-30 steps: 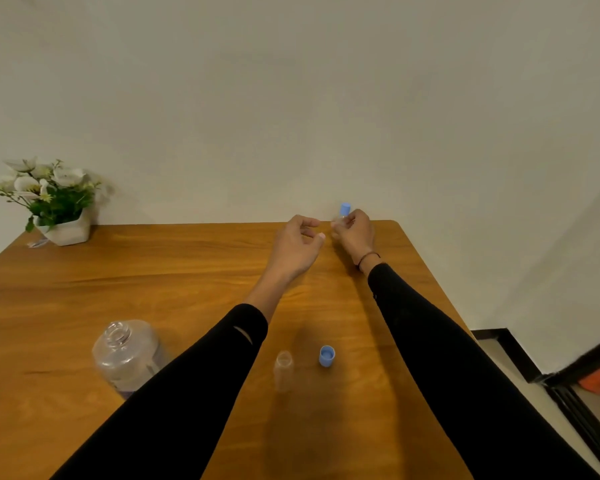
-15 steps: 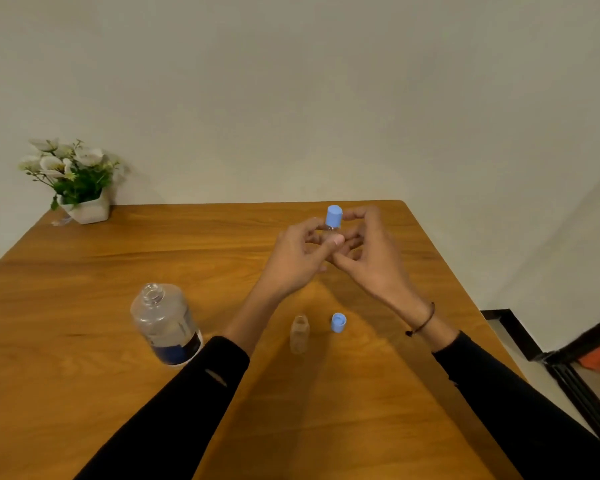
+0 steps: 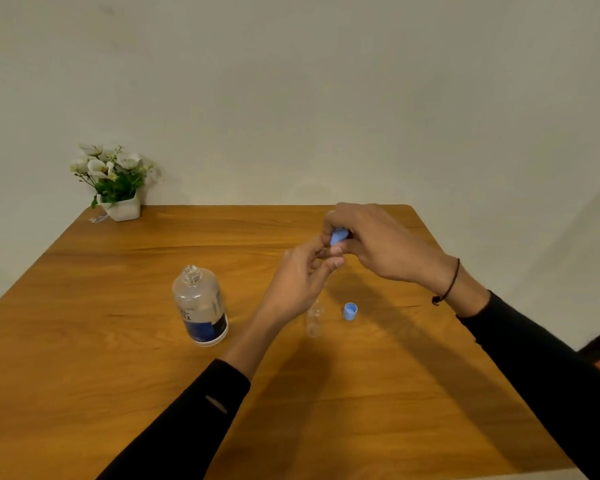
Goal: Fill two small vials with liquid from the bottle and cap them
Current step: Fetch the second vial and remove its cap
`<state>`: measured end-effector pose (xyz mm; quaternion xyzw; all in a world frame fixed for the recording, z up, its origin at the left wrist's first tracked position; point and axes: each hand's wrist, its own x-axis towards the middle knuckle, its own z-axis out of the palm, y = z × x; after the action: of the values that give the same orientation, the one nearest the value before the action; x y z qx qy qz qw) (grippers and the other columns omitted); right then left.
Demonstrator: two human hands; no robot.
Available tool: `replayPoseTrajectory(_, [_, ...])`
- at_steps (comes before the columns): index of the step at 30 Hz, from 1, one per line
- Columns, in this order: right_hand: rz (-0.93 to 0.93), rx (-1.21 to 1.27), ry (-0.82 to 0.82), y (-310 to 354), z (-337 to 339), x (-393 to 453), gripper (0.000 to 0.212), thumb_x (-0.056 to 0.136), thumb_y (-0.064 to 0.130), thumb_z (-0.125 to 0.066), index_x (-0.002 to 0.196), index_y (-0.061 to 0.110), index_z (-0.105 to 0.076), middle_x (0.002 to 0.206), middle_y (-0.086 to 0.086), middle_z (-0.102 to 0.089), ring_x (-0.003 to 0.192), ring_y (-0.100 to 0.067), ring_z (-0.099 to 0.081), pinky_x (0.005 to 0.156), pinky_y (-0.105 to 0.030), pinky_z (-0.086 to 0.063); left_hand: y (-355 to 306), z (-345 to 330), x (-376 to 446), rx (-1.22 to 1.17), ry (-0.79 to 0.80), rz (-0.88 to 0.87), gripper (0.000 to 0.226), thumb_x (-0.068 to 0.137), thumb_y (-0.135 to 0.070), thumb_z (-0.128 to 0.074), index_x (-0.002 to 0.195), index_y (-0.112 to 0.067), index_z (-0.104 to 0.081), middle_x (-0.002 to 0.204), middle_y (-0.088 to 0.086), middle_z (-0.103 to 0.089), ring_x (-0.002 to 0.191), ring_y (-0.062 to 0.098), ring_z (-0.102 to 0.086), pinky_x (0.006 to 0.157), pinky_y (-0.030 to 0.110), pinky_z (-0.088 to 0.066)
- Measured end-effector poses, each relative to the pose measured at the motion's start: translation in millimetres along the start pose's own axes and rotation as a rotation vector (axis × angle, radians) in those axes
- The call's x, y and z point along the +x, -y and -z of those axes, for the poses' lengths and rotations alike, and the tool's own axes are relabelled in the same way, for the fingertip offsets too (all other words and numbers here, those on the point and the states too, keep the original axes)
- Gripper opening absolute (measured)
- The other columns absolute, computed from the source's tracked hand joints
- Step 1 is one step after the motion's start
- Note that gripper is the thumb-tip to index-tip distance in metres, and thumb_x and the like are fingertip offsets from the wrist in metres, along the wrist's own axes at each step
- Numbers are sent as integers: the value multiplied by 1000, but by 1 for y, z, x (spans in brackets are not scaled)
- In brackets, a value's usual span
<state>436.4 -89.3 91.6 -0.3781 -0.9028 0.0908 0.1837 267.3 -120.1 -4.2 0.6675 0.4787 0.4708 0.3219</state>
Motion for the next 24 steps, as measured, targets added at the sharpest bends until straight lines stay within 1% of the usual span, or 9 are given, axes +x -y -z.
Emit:
replayPoseTrajectory(3, [56,78,117,2,6,-5,19,97,8,-71,103,25,-75,113,10,-58,102,-5,-58,78,-25,-48,-3,7,-8,-1,29,-6,26,106,-35,-66,128,-23,-70,108,-3,-78,95,12,-75,75,41,-69])
replayPoseTrajectory(6, [44,139,136,10,10,-9,46,94,38,-74,137,43,-58,139,14,-40,124,1,-49,86,-7,-46,-1,11,-13,70,17,-42,20,109,-32,-61,119,-18,-71,99,-17,-74,89,1,-72,77,35,-67])
replayPoseTrajectory(8, [-13,86,88,17,9,-8,56,93,62,-65,142,43,-49,135,13,-41,119,-4,-53,81,-12,-46,-1,10,-15,98,17,-60,12,108,-16,-59,111,-21,-69,88,-27,-71,84,-8,-69,72,18,-59])
replayPoseTrajectory(10, [-41,-131,68,23,9,-6,54,94,72,-53,133,34,-55,119,8,-52,100,-13,-59,73,-28,-49,-3,9,-17,118,12,-73,14,108,-14,-61,110,-26,-68,89,-28,-71,85,-7,-70,70,13,-54])
replayPoseTrajectory(12, [-22,-294,88,29,9,-4,32,101,59,-55,110,29,-62,101,8,-62,88,-17,-59,65,-34,-46,-4,10,-19,123,21,-91,8,108,-26,-63,114,-26,-69,97,-18,-75,91,-1,-71,72,18,-55])
replayPoseTrajectory(15, [50,-213,125,36,11,-5,5,101,27,-67,97,27,-64,97,8,-62,90,-16,-58,72,-40,-51,-3,13,-25,113,14,-70,18,107,-37,-63,120,-25,-68,97,-16,-74,93,0,-70,76,29,-62])
replayPoseTrajectory(19, [127,-189,87,39,11,-13,19,98,6,-69,98,25,-66,99,10,-56,94,-13,-51,76,-42,-53,-5,18,-30,116,2,-55,18,107,-43,-62,122,-33,-65,100,-27,-73,96,-6,-70,80,33,-65])
replayPoseTrajectory(21, [178,-211,74,39,10,-17,30,95,-4,-66,100,25,-66,101,10,-54,94,-13,-48,73,-41,-52,-9,20,-29,132,-2,-69,19,107,-41,-62,122,-30,-66,100,-25,-73,97,-4,-70,79,32,-63])
replayPoseTrajectory(24, [241,-239,59,38,11,-20,45,90,-15,-62,106,27,-66,102,13,-53,93,-13,-43,68,-38,-50,-14,22,-28,146,38,-70,22,110,-35,-58,129,-24,-64,109,-14,-75,105,4,-71,85,45,-65])
